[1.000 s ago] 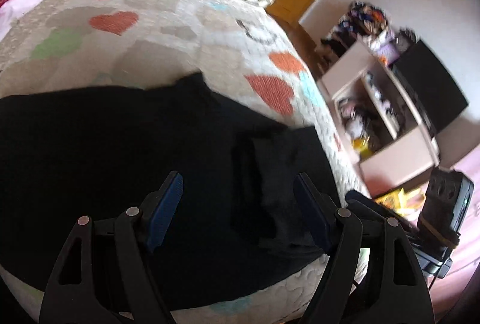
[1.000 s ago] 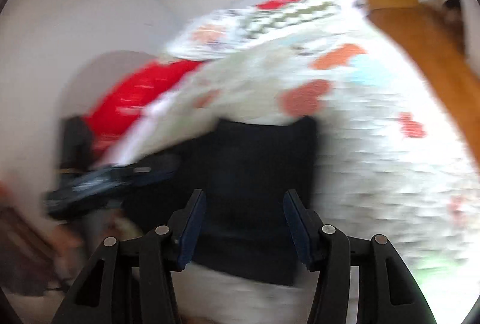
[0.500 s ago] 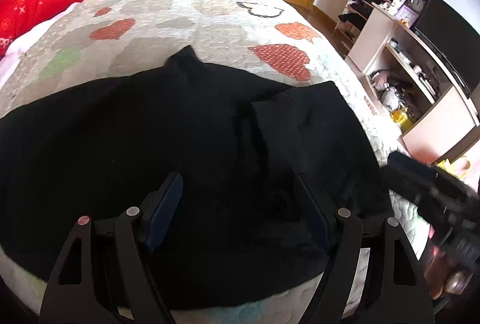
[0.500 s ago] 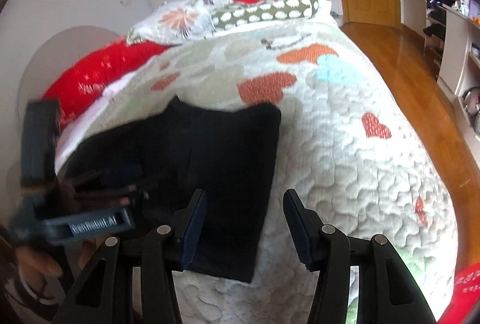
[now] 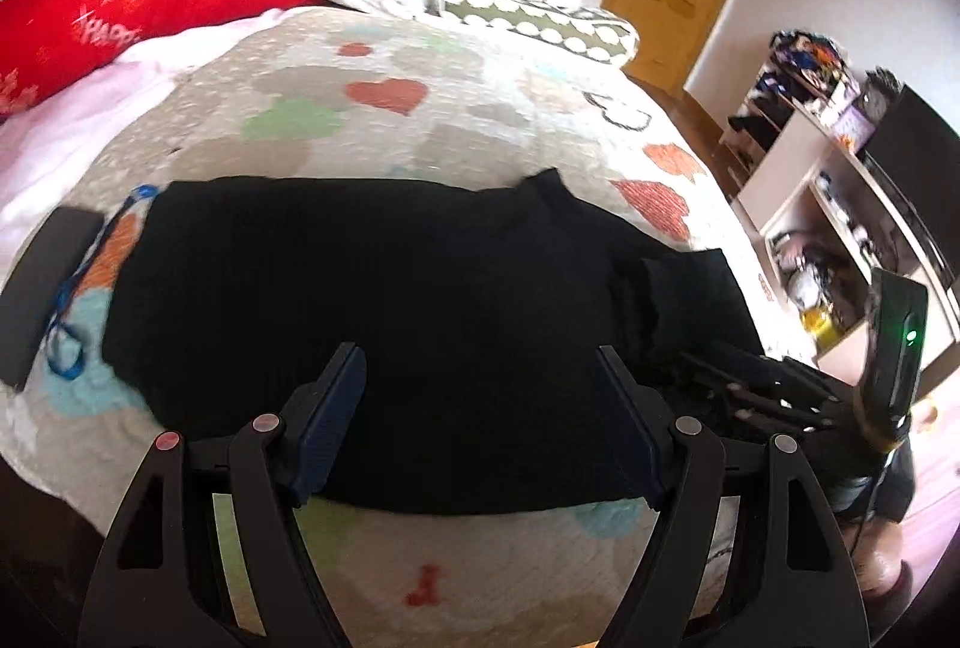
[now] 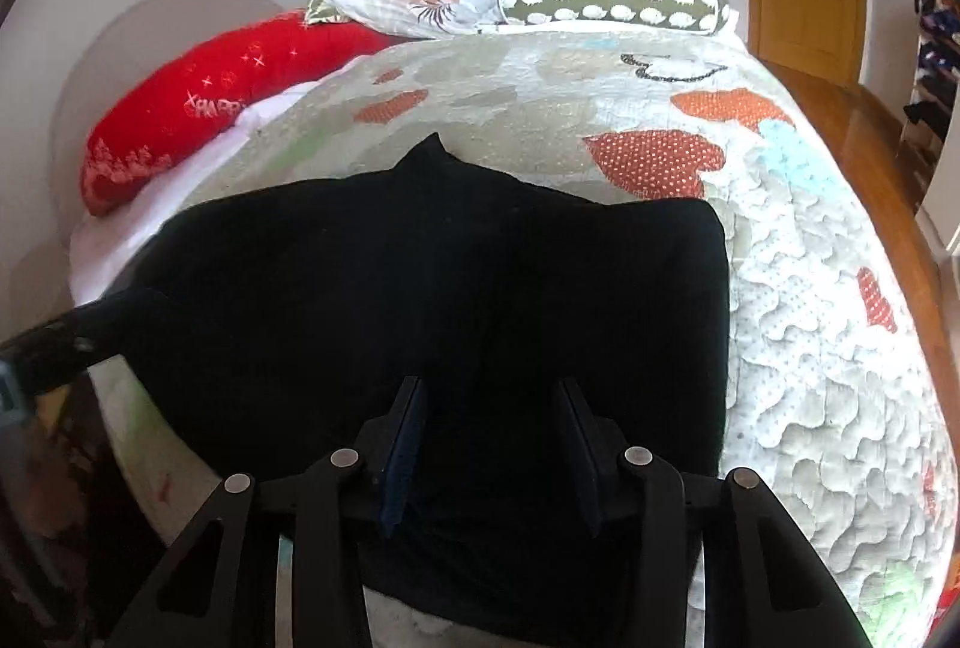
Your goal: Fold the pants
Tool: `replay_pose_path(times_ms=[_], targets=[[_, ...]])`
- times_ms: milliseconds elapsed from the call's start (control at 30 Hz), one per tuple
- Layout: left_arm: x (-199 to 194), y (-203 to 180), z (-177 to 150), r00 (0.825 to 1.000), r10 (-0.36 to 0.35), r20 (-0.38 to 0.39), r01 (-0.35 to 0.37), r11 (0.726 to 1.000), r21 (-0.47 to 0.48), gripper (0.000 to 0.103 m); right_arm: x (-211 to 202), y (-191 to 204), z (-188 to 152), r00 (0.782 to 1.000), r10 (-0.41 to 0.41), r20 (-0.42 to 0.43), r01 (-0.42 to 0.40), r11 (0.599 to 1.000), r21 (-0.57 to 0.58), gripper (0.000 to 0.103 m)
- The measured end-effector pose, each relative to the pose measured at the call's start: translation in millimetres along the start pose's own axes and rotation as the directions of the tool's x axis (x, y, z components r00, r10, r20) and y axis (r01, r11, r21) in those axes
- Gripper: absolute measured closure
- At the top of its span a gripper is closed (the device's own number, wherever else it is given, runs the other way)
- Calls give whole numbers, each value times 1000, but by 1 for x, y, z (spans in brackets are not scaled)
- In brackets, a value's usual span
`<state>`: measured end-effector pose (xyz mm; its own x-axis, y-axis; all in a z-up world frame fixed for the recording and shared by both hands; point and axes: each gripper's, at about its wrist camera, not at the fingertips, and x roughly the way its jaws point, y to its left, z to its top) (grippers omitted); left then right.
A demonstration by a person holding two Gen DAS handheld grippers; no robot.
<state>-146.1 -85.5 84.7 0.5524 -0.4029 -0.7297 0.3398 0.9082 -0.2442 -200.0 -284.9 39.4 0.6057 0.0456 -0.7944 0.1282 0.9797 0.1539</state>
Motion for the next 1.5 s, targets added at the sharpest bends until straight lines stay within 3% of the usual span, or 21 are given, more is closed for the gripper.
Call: replay_pose_path(times_ms=[167,267,500,667,800,1000,1133,1300,1400,1500], targets=[[-8,14,-5,1000,-23,-2,23,998,-56,26,-15,8,4,999,8,36,-7,1000,-28,60],[-12,16,-8,999,-32,-4,32,997,-67,26,5,8,-4,999,5,-41,-7,999,-44,58],[-21,30,-15,999,-51,3,51,994,-99,26,-14,7,7,999,46,7,-46,999,18,58],[-38,68,-24,996,-73,45,81,977,-199,26,-16,22,16,996,88,14,-88,996,7,53],[-55,109,-36,996,-19,91,45,956,-291,25,-8,50,32,990,142,11,-142,989,-44,53],[-52,152,-41,993,52,107,-2,907,-420,25,30,122,66,964,261,-47,-265,951,-157,51],[-35,162,-44,997,24,71,11,887,-461,25,65,170,85,954,284,-99,-300,924,-236,51],[-13,156,-37,998,26,54,1,896,-445,25,114,200,105,966,234,-115,-256,930,-265,50],[1,153,-31,998,19,58,8,903,-430,11,141,198,105,977,163,-134,-193,947,-256,50],[8,150,-26,997,28,75,6,908,-418,8,152,187,106,970,213,-117,-232,957,-176,42]])
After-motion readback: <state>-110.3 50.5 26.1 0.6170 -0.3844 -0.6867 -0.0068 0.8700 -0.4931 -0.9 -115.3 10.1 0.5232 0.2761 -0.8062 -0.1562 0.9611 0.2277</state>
